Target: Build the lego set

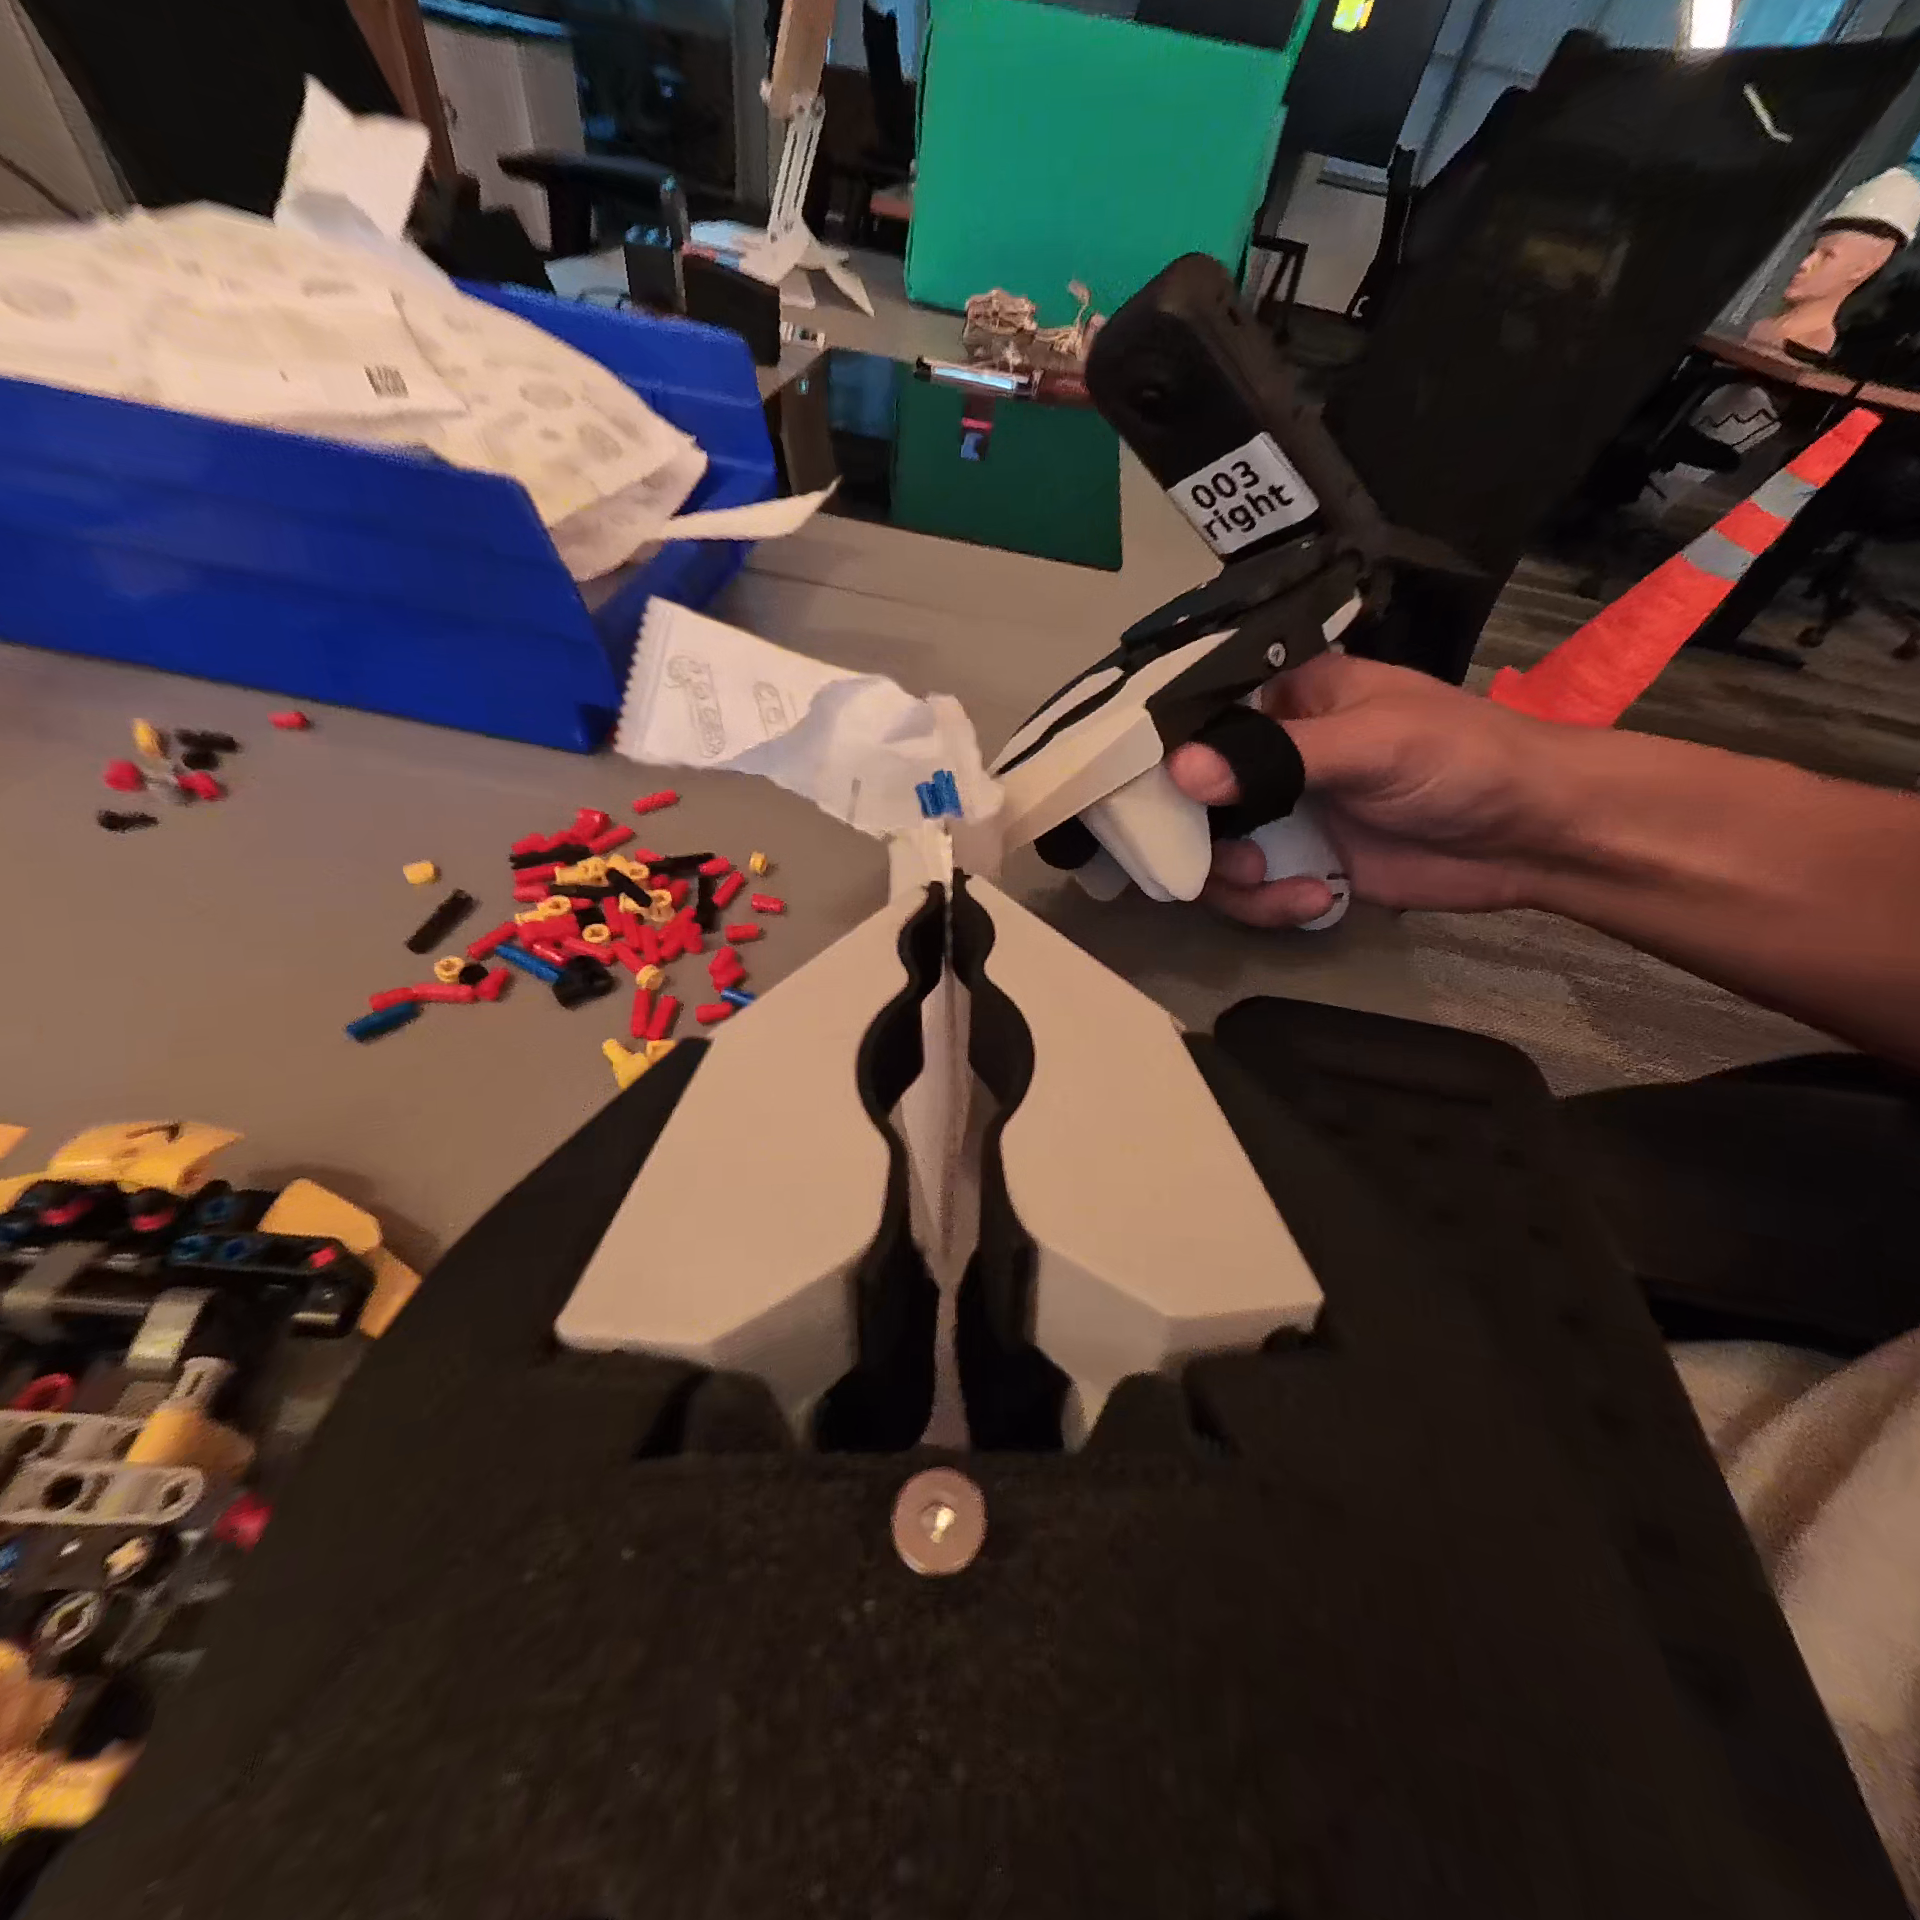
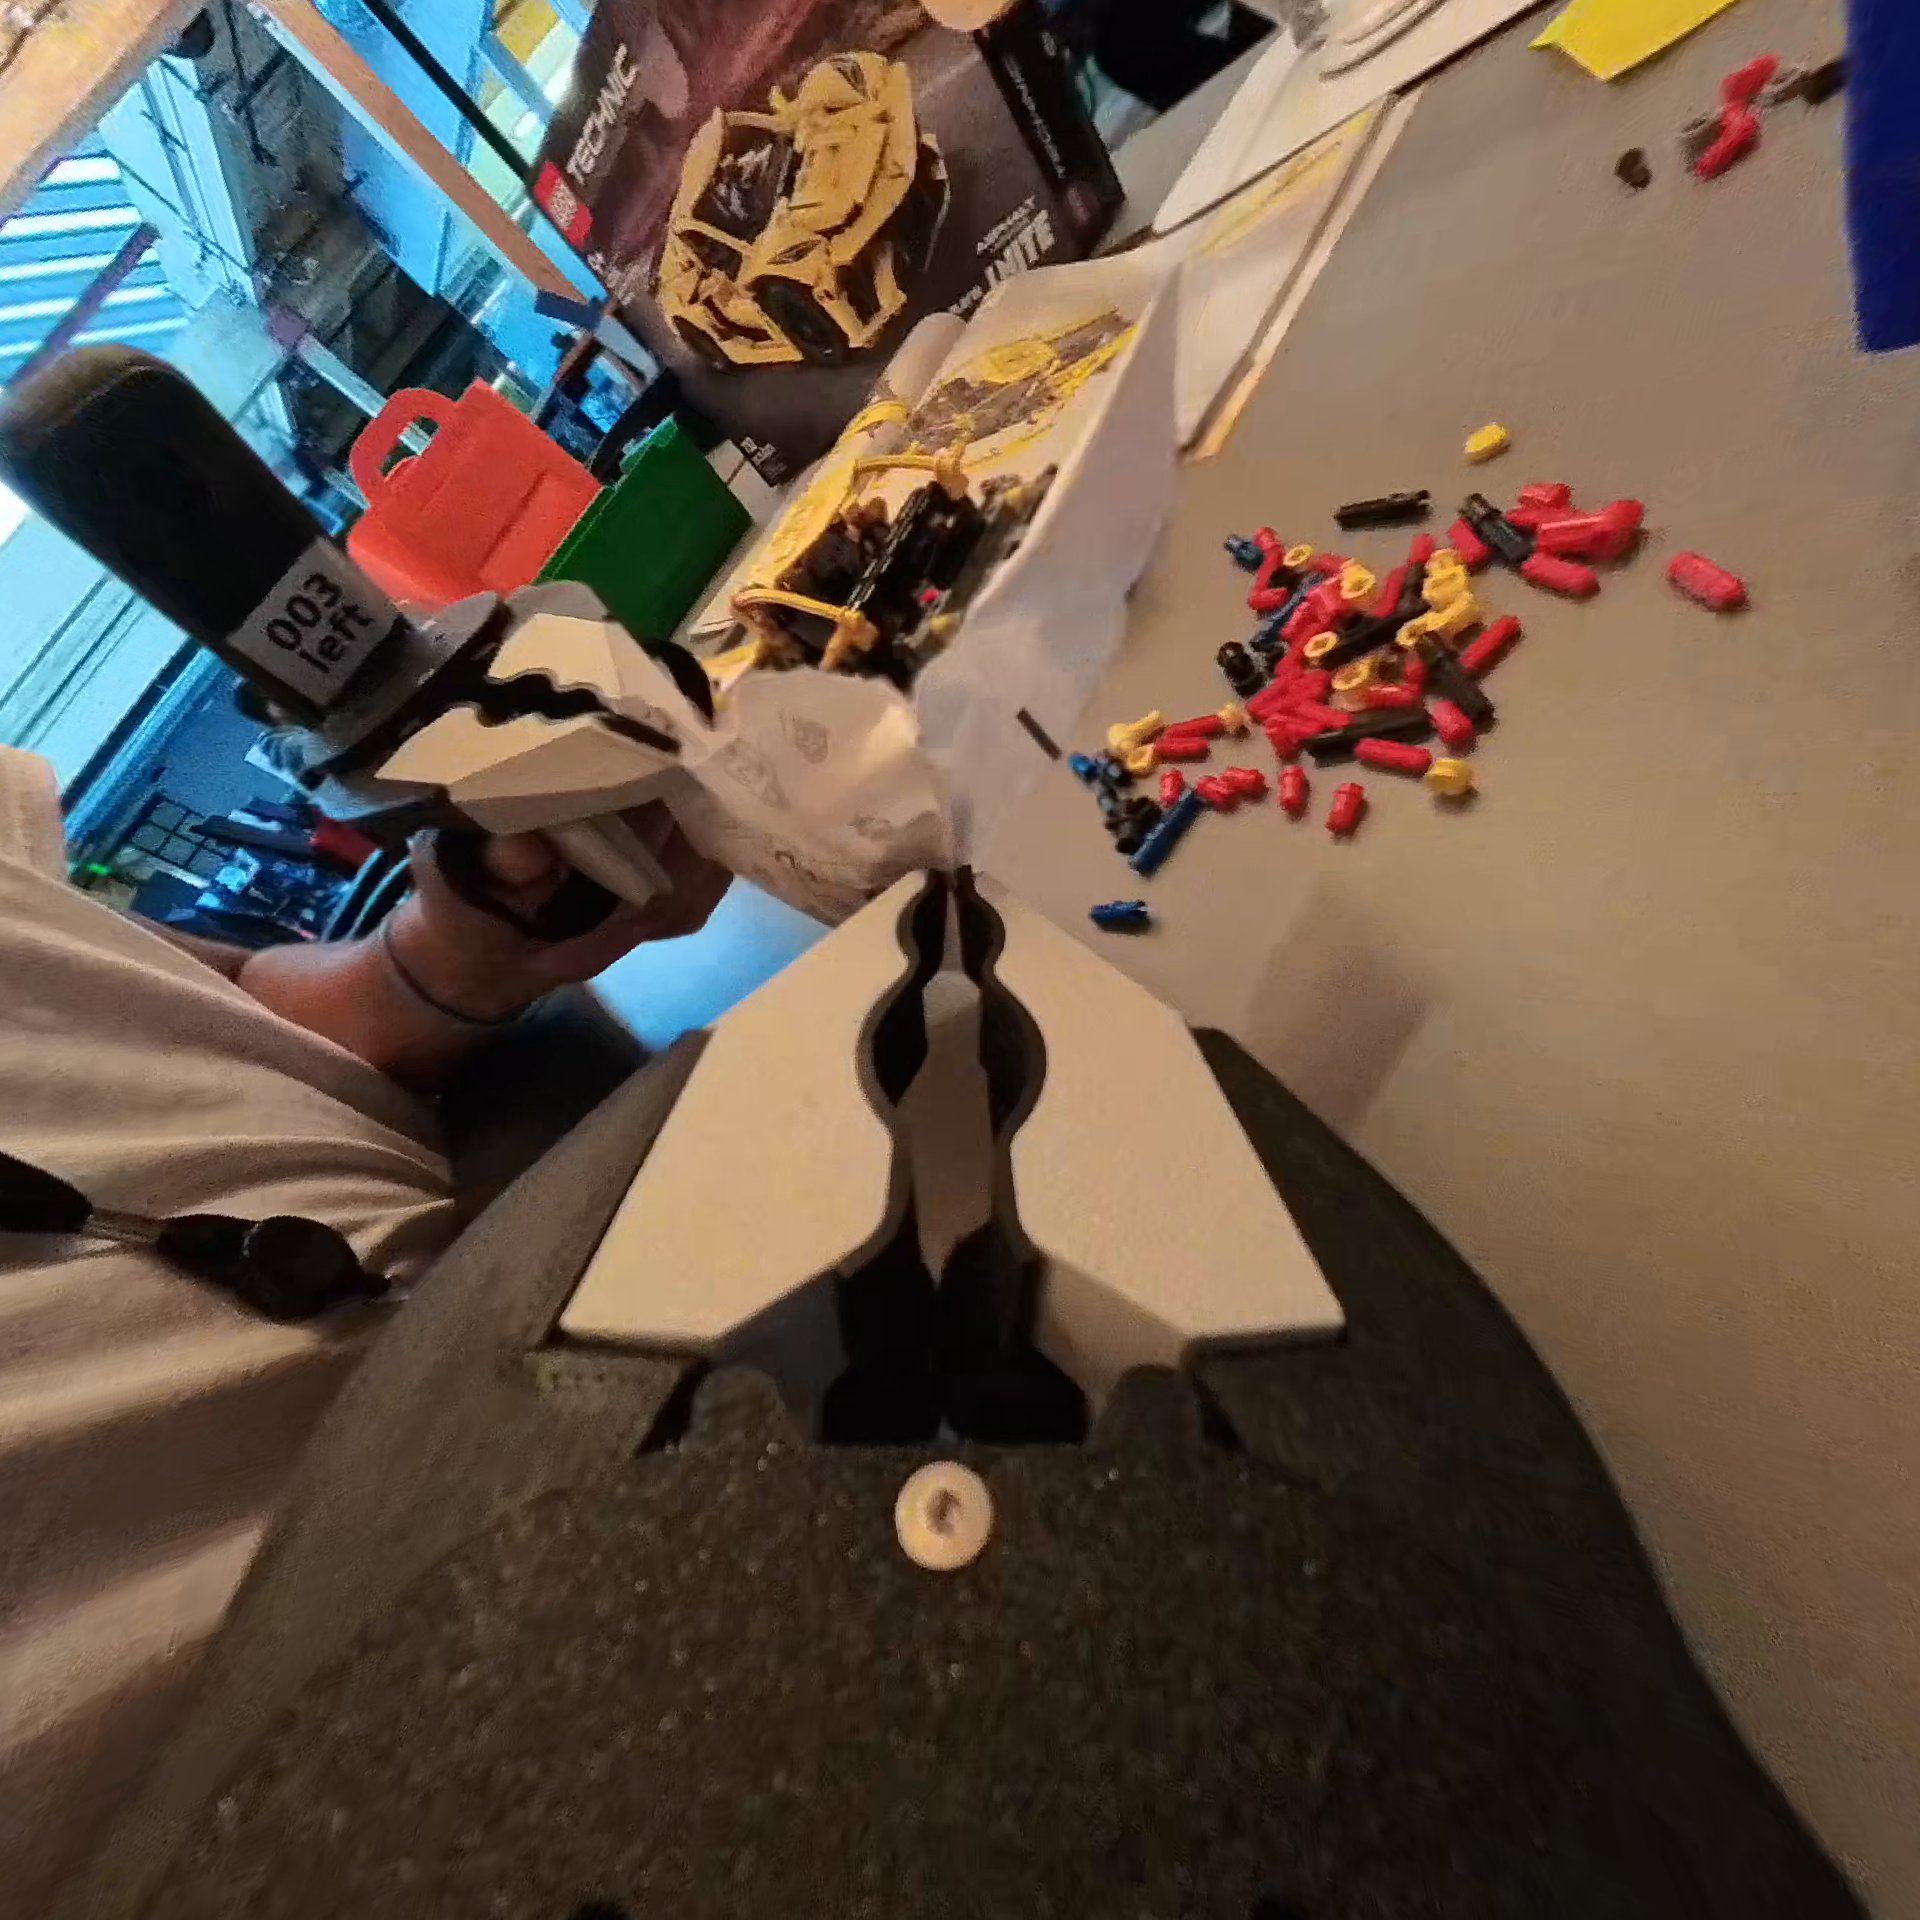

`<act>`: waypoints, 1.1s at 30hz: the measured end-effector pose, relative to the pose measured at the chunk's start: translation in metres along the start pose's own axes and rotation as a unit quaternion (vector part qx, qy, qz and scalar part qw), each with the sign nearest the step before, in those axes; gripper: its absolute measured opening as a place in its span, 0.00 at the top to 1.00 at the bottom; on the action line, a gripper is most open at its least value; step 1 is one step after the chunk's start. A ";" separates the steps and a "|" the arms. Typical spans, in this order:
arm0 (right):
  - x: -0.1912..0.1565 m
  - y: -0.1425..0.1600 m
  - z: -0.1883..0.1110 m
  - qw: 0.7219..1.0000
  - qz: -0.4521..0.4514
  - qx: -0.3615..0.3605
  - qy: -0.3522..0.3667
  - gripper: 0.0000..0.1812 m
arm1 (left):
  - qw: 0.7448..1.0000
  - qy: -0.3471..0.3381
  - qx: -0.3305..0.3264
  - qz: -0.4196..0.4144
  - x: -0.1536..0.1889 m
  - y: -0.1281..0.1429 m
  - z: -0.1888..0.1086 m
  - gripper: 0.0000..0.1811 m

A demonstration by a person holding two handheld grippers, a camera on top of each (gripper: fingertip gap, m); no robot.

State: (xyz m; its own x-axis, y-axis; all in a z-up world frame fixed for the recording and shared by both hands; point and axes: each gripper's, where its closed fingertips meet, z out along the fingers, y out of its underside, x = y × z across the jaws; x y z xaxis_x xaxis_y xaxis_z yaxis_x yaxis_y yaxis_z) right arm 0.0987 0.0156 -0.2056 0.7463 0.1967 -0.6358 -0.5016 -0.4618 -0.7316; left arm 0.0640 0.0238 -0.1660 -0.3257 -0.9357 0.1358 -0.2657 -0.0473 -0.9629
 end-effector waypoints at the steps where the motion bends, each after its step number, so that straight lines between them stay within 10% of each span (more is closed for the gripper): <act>1: 0.005 0.001 0.000 1.000 0.003 -0.005 0.007 1.00 | 1.000 -0.001 -0.007 -0.010 -0.003 0.003 0.005 1.00; 14: 0.020 -0.002 0.012 0.999 0.005 -0.049 0.008 0.99 | 0.993 -0.030 -0.058 -0.100 -0.039 0.026 0.030 1.00; 26: 0.007 0.032 0.014 0.993 -0.015 -0.118 0.001 0.89 | 0.990 -0.006 0.033 -0.137 -0.041 0.001 0.028 1.00; 33: 0.001 0.013 0.012 0.999 0.000 -0.040 0.005 0.97 | 0.976 -0.017 0.072 -0.203 -0.055 -0.009 0.026 1.00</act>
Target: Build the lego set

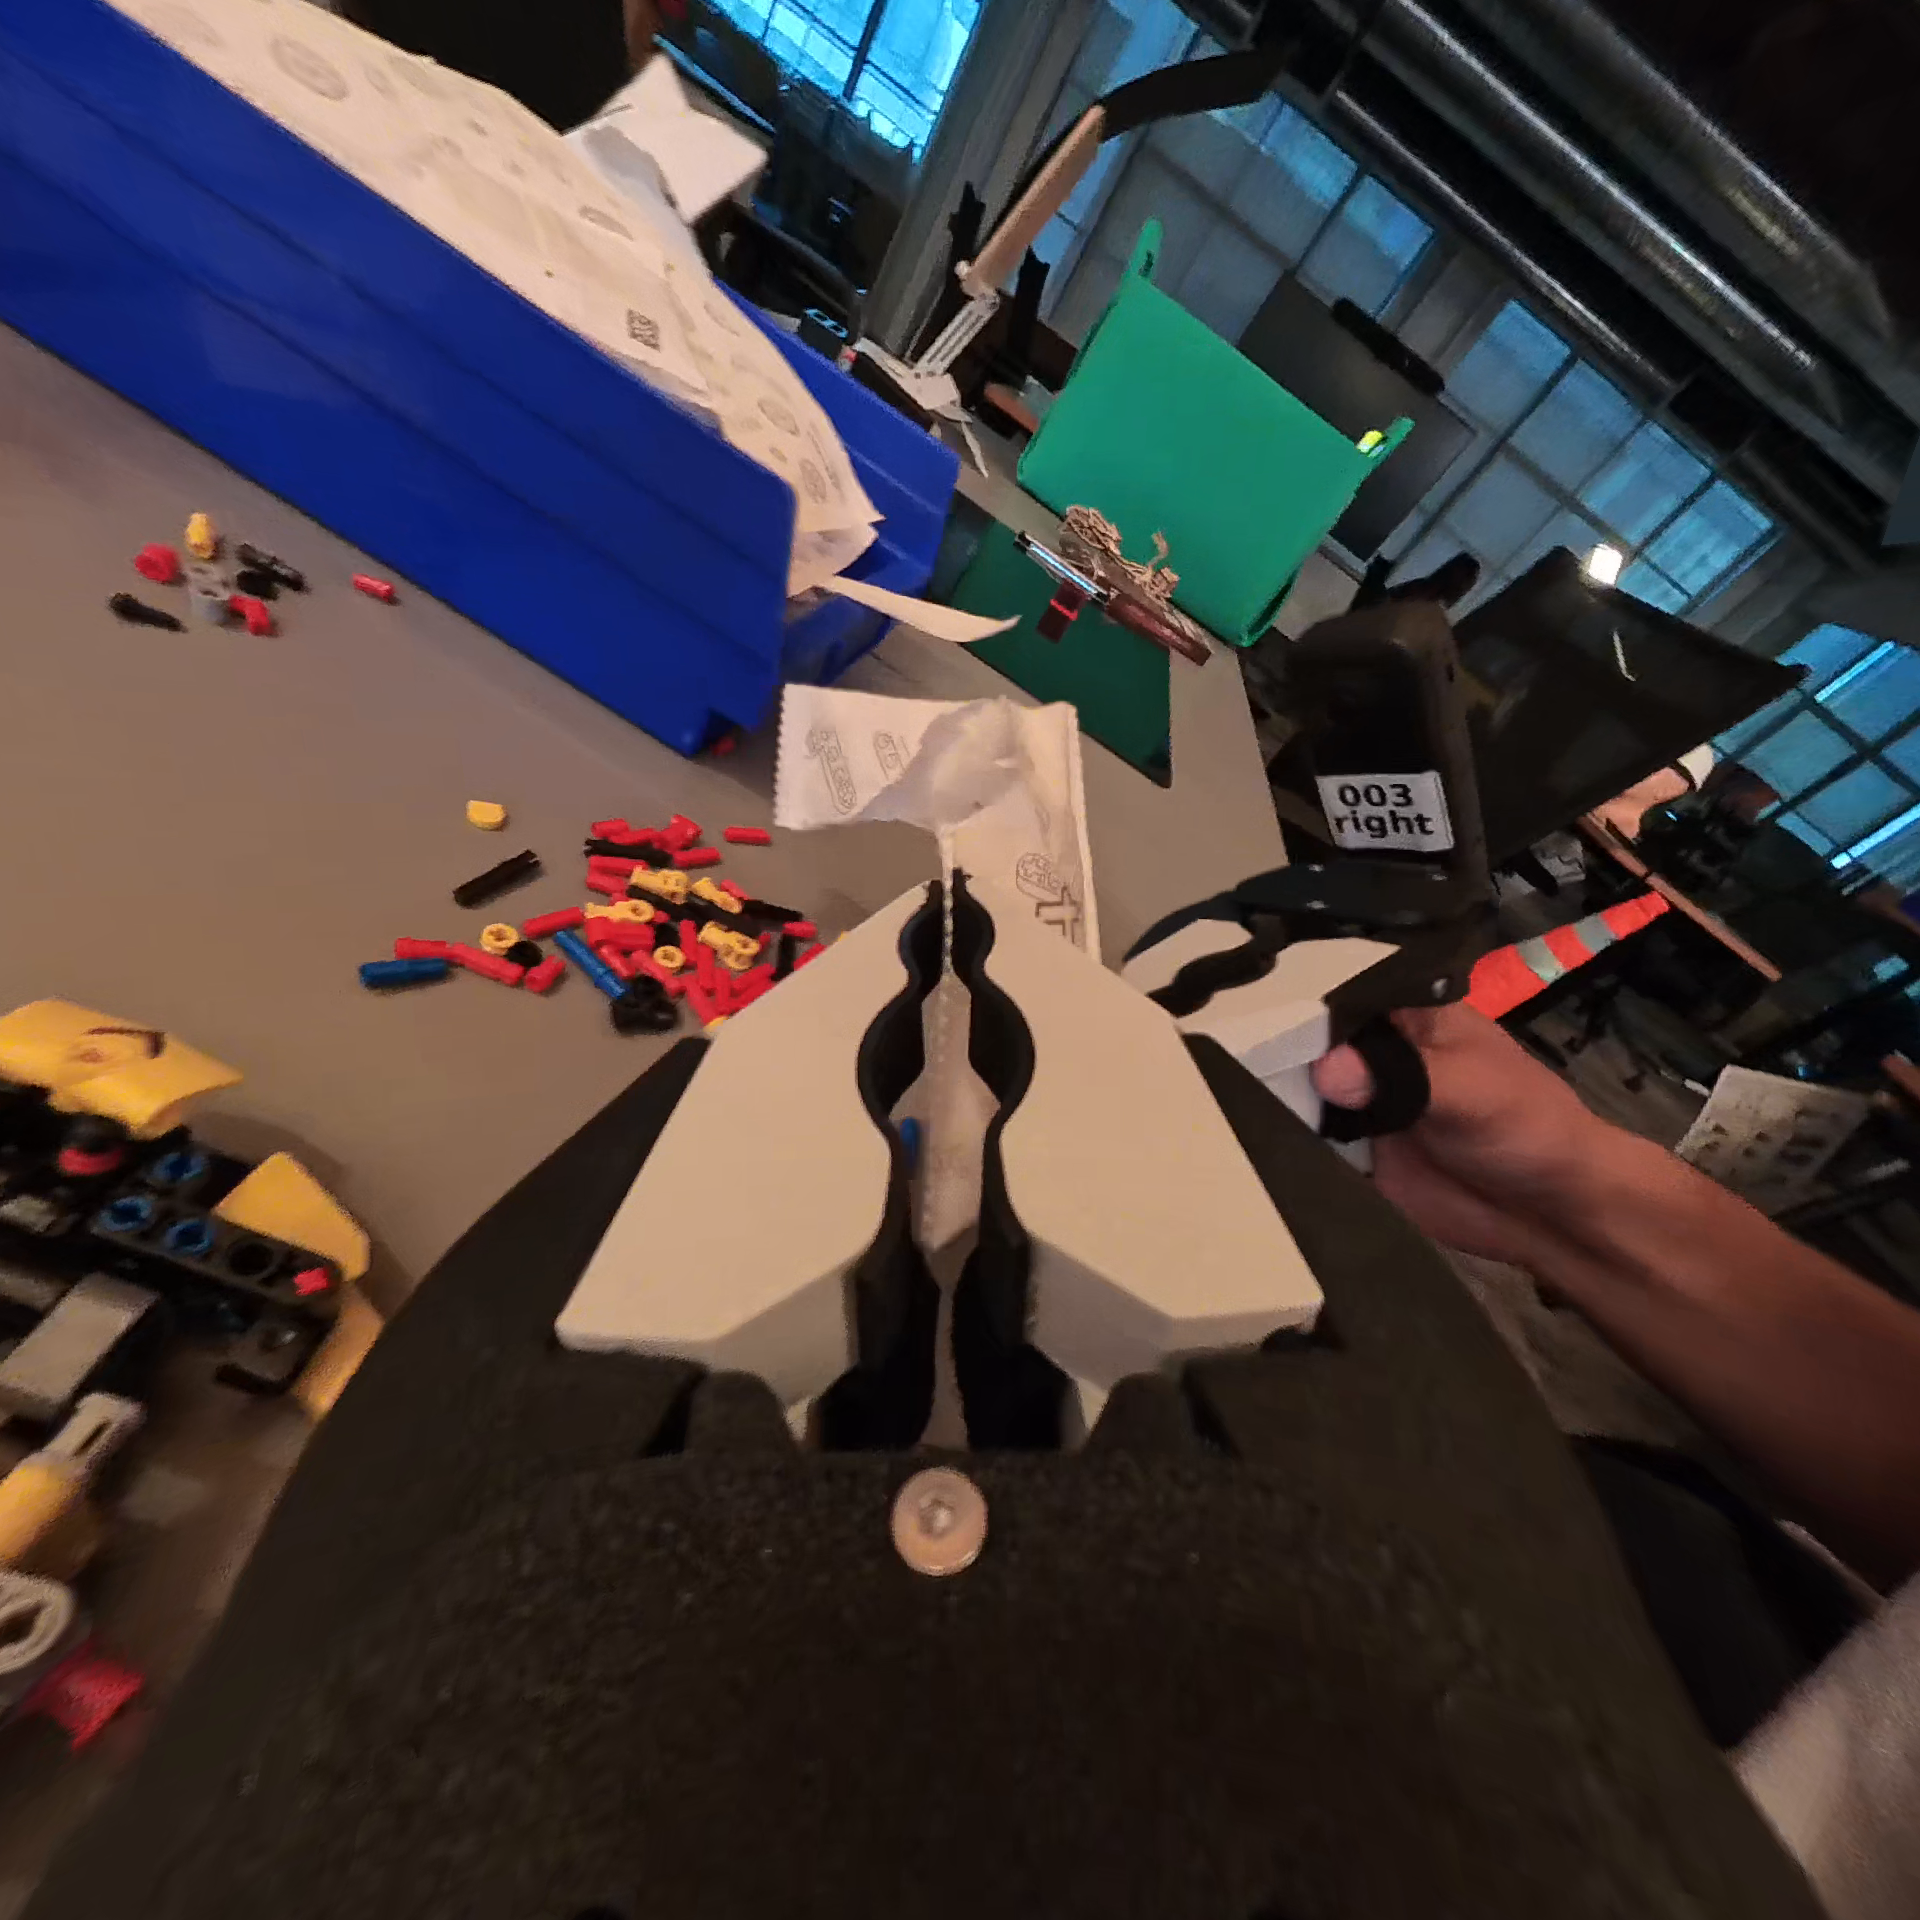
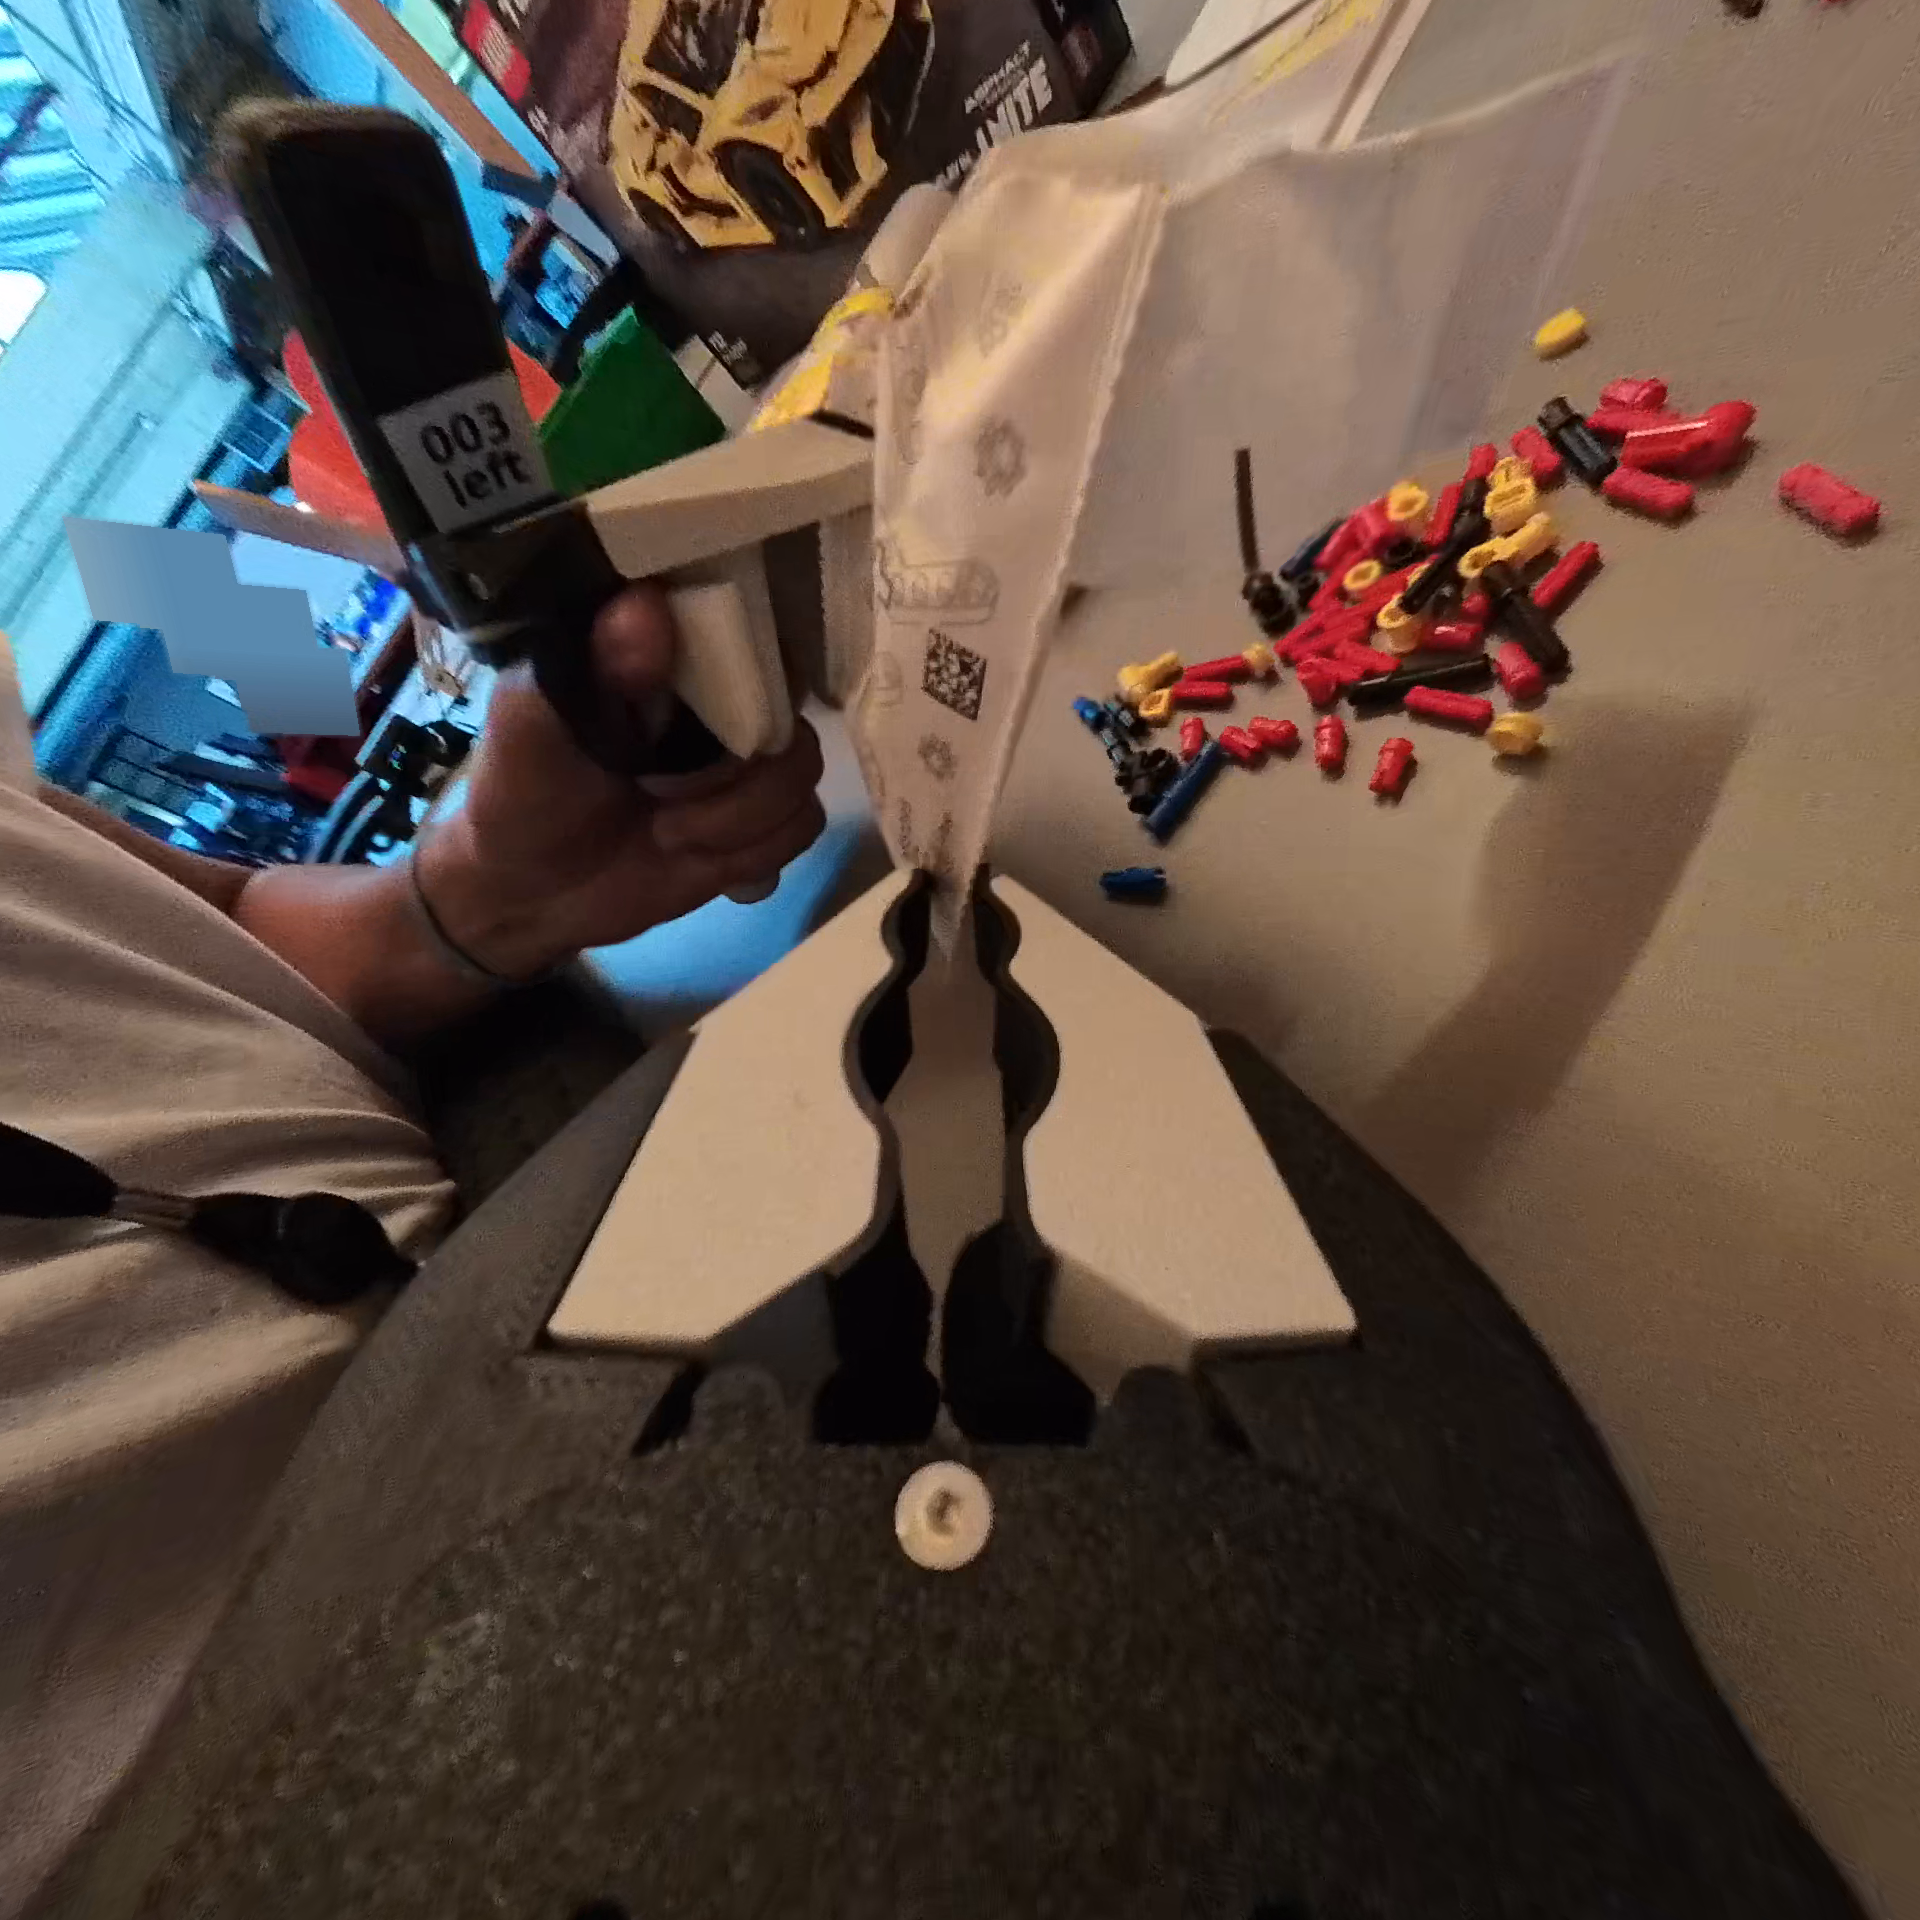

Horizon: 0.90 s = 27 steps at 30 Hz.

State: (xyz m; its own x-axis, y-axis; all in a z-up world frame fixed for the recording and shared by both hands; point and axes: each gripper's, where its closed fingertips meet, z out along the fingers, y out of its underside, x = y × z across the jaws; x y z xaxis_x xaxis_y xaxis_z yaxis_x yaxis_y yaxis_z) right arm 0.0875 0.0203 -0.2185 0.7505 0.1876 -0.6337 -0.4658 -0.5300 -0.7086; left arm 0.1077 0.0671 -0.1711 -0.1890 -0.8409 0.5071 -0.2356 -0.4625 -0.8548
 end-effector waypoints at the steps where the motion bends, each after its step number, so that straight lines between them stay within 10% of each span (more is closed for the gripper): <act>1: -0.002 -0.004 -0.002 1.000 0.019 0.015 -0.013 0.97 | 1.000 -0.008 -0.001 -0.007 -0.005 0.000 -0.001 1.00; 27: 0.011 -0.030 -0.021 0.981 0.150 0.102 -0.071 1.00 | 0.995 0.035 -0.090 0.011 -0.001 0.034 -0.030 0.92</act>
